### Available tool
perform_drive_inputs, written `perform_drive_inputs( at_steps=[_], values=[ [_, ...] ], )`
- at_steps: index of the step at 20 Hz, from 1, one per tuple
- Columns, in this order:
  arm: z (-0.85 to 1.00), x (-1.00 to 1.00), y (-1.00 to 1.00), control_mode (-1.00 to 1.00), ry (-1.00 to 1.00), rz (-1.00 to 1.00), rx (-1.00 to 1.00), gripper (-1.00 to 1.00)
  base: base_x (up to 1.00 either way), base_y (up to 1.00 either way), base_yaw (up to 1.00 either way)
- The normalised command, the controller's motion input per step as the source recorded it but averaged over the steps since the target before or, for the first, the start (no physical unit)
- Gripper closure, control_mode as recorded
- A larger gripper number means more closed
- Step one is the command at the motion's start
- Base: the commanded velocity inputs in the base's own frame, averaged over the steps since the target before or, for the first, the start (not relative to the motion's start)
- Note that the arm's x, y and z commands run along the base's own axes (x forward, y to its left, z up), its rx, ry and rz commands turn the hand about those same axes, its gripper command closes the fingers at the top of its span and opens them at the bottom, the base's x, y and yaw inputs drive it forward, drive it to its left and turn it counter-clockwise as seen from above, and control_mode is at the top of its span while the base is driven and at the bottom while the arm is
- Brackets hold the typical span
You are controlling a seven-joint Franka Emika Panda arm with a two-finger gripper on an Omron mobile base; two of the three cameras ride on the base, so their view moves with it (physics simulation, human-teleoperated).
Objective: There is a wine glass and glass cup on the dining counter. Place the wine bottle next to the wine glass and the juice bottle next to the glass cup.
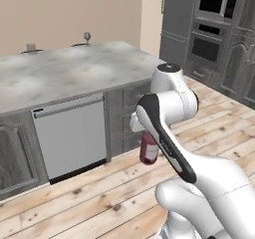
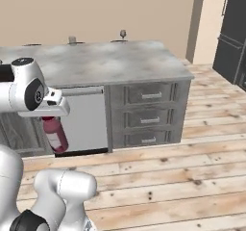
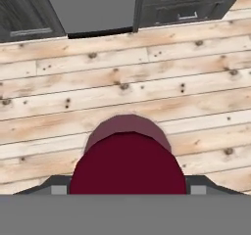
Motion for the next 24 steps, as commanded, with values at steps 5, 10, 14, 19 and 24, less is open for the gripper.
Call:
perform_drive_inputs(
  at_steps=[5, 10, 14, 19, 24],
  values=[
    [0.0, 0.0, 0.0, 1.0, 0.0, 0.0, 0.0, 1.0, 0.61, -0.37, 0.16],
    [0.0, 0.0, 0.0, 1.0, 0.0, 0.0, 0.0, 1.0, 0.65, -0.41, 0.09],
    [0.0, 0.0, 0.0, 1.0, 0.0, 0.0, 0.0, 1.0, 0.62, -0.45, 0.07],
    [0.0, 0.0, 0.0, 1.0, 0.0, 0.0, 0.0, 1.0, 0.61, -0.47, 0.07],
    [0.0, 0.0, 0.0, 1.0, 0.0, 0.0, 0.0, 1.0, 0.55, -0.48, 0.08]
  ],
)
